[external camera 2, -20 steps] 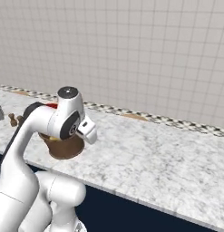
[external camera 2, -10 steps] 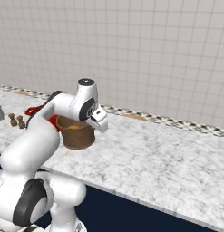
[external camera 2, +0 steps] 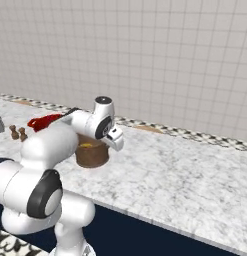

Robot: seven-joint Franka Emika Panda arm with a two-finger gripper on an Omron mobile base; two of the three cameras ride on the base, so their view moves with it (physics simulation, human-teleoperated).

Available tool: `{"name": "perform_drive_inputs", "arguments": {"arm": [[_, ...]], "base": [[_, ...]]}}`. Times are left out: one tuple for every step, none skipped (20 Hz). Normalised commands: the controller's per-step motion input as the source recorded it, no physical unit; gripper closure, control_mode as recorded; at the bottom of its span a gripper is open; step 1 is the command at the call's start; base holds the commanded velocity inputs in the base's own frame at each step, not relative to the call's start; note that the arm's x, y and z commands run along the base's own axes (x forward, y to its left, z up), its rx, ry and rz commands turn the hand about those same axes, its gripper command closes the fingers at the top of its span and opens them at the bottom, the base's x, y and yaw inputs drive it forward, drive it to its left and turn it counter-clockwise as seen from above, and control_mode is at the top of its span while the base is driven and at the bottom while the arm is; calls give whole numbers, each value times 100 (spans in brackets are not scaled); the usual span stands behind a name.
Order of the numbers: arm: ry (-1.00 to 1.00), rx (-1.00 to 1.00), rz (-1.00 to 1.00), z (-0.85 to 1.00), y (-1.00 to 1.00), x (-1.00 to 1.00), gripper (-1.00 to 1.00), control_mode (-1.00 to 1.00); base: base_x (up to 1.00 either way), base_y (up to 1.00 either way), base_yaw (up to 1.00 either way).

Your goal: Open the cabinet, pick up the bread from the cabinet and place it in the basket. Then move the basket to the dining counter.

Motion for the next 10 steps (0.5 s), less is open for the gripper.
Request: {"name": "perform_drive_inputs", "arguments": {"arm": [[-15,0,0,-74,0,19,100,-100],[-12,0,-2,-61,0,31,100,-100],[-10,0,-1,-64,0,30,100,-100],[-11,0,-1,-66,0,29,100,-100],[-11,0,-5,-74,0,56,100,-100],[-10,0,-7,-68,3,78,100,-100],[-10,0,-7,-59,9,79,100,-100],[-15,0,-7,-56,17,71,100,-100],[-16,0,-7,-54,18,66,100,-100],[-19,0,-8,-47,7,74,100,-100]], "base": [[0,0,0],[0,0,0],[0,0,0],[0,0,0],[0,0,0],[0,0,0],[0,0,0],[0,0,0],[0,0,0],[0,0,0]]}}
